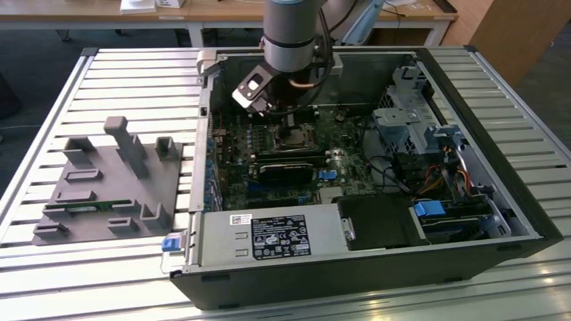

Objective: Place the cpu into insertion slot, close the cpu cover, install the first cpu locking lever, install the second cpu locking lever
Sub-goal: 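Close the cpu cover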

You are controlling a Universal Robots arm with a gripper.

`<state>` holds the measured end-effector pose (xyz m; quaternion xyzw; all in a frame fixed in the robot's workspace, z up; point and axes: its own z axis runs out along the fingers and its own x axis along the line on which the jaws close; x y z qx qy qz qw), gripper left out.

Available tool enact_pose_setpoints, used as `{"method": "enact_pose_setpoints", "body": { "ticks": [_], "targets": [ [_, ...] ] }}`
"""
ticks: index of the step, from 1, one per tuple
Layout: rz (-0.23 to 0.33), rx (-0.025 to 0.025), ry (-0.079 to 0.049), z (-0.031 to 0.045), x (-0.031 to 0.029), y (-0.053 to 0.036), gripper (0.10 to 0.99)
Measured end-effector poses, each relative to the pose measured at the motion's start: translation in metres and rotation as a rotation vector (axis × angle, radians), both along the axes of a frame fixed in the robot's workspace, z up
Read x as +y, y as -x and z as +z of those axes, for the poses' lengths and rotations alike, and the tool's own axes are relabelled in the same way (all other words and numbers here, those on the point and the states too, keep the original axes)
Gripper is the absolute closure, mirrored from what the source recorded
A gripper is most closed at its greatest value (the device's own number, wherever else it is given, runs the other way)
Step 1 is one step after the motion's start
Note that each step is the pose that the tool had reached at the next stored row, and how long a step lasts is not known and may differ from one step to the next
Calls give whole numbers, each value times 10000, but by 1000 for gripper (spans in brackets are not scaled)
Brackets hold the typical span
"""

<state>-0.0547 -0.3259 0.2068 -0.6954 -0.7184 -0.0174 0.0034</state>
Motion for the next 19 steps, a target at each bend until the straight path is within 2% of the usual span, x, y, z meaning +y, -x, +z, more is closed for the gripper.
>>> {"method": "enact_pose_setpoints", "body": {
  "ticks": [11, 19],
  "targets": [
    [-1, 7, 6, -68, -1, 8, 980],
    [1, 3, -27, -80, 22, -108, 980]
  ]
}}
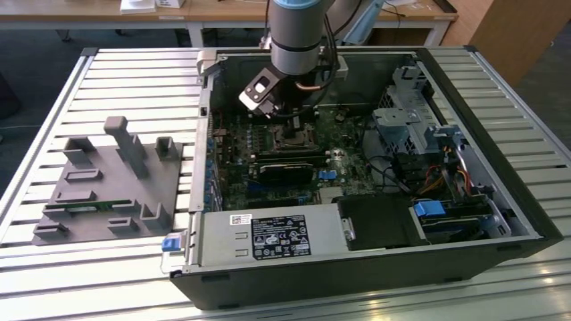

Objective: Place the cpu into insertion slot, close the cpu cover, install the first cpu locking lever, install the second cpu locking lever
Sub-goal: 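Close the cpu cover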

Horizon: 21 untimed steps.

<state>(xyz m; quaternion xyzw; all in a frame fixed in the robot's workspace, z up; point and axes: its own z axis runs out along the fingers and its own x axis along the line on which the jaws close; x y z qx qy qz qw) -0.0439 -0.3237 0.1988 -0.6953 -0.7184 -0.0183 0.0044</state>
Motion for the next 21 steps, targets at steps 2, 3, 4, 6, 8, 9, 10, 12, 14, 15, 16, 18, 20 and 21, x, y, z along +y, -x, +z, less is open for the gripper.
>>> {"method": "enact_pose_setpoints", "body": {
  "ticks": [2, 3, 4, 6, 8, 9, 10, 12, 14, 15, 16, 18, 20, 21],
  "targets": [
    [-1, -9, -29, 15, 17, -4, 980],
    [1, -6, -25, 25, 22, -6, 980],
    [1, -1, -15, 35, 23, -6, 980],
    [0, 0, -13, 53, 22, -5, 980],
    [0, 1, -11, 68, 22, -4, 980],
    [-2, -1, -14, 68, 22, -1, 980],
    [-2, -1, -14, 68, 22, 2, 980],
    [0, 0, -12, 69, 21, 3, 980],
    [0, -1, -11, 70, 22, 3, 980],
    [0, 0, -10, 70, 22, 3, 980],
    [-1, 0, -9, 70, 22, -1, 980],
    [-1, 11, -9, 70, 22, -22, 980],
    [-1, 18, -8, 70, 22, -49, 980],
    [0, 19, -9, 70, 22, -61, 980]
  ]
}}
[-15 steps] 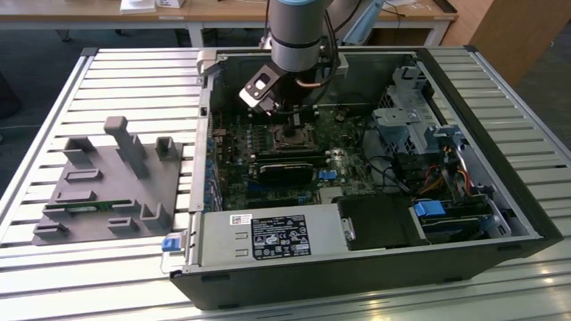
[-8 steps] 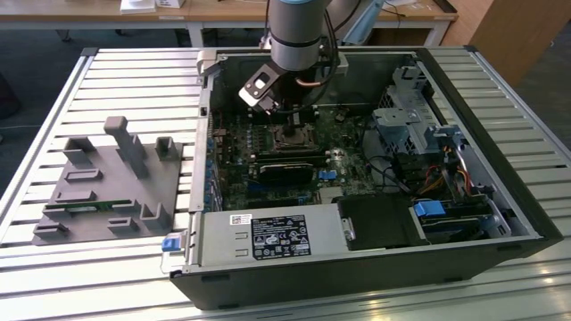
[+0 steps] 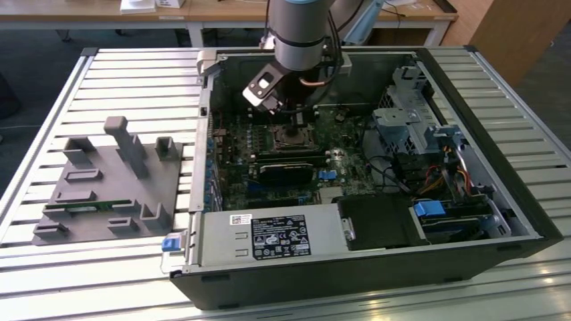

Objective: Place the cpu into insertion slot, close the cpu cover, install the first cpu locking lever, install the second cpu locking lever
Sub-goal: 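Close the cpu cover, then install the first cpu locking lever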

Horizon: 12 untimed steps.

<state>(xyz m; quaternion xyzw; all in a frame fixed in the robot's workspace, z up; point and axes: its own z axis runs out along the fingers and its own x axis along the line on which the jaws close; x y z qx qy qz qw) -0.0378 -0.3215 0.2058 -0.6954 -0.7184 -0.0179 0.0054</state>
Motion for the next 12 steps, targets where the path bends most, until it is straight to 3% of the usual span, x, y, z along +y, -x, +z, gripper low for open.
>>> {"method": "enact_pose_setpoints", "body": {
  "ticks": [12],
  "targets": [
    [0, 1, 0, 28, 0, -18, 980]
  ]
}}
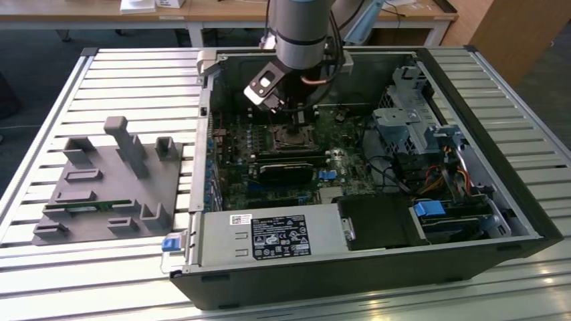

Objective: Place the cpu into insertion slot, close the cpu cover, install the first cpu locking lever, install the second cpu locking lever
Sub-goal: 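Install the first cpu locking lever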

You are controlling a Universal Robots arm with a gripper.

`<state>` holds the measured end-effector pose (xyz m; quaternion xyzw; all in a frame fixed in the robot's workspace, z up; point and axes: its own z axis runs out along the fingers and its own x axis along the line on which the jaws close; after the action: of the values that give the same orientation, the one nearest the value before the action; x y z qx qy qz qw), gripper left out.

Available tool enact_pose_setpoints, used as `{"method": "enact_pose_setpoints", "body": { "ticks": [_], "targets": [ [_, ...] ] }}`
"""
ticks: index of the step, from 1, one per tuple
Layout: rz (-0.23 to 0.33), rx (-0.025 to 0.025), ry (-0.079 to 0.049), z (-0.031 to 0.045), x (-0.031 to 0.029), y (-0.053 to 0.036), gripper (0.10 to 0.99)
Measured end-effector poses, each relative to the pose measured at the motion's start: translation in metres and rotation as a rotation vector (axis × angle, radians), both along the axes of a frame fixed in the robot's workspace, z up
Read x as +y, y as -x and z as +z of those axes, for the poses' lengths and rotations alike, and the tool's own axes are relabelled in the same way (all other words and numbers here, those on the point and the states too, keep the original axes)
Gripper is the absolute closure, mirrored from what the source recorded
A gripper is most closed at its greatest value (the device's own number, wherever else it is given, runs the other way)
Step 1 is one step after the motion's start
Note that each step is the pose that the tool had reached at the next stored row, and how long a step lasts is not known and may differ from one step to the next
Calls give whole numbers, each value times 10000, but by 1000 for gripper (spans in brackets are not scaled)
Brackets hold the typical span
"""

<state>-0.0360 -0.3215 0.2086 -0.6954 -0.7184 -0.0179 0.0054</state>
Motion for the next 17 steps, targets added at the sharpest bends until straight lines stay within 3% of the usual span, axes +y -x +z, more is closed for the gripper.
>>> {"method": "enact_pose_setpoints", "body": {
  "ticks": [6, 17],
  "targets": [
    [0, -2, -3, 81, 0, 0, 980],
    [0, -1, -1, 387, 0, 0, 980]
  ]
}}
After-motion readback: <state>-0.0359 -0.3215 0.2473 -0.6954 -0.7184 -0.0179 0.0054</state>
